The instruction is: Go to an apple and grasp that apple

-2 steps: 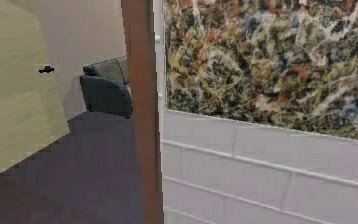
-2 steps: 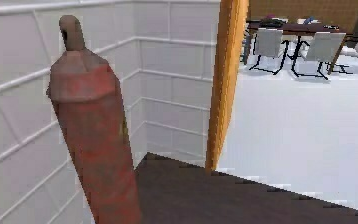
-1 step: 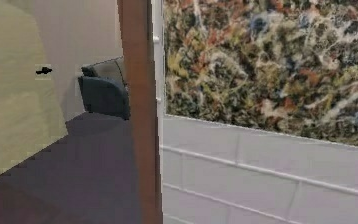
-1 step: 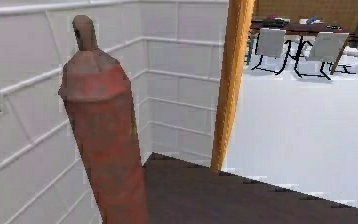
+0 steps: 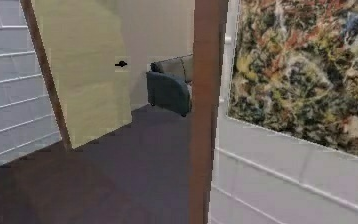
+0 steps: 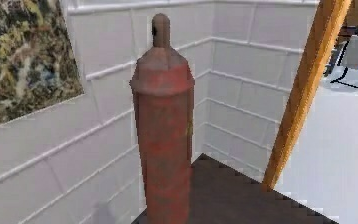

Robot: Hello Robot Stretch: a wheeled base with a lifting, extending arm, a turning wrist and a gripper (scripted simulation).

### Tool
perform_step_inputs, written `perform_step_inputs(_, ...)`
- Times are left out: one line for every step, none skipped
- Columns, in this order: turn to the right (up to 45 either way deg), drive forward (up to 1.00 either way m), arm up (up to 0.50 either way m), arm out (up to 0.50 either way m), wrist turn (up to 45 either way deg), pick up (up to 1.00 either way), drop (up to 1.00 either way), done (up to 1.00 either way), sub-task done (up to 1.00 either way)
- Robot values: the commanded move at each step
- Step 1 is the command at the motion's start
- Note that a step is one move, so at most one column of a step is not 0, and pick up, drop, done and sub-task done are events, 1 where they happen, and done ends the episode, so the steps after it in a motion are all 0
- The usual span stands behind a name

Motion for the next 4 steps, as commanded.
perform_step_inputs(0.0,0.25,0.0,0.0,0.0,0.0,0.0,0.0,0.0)
perform_step_inputs(-18.0,0.0,0.0,0.0,0.0,0.0,0.0,0.0,0.0)
perform_step_inputs(0.0,0.5,0.0,0.0,0.0,0.0,0.0,0.0,0.0)
perform_step_inputs(27.0,0.0,0.0,0.0,0.0,0.0,0.0,0.0,0.0)
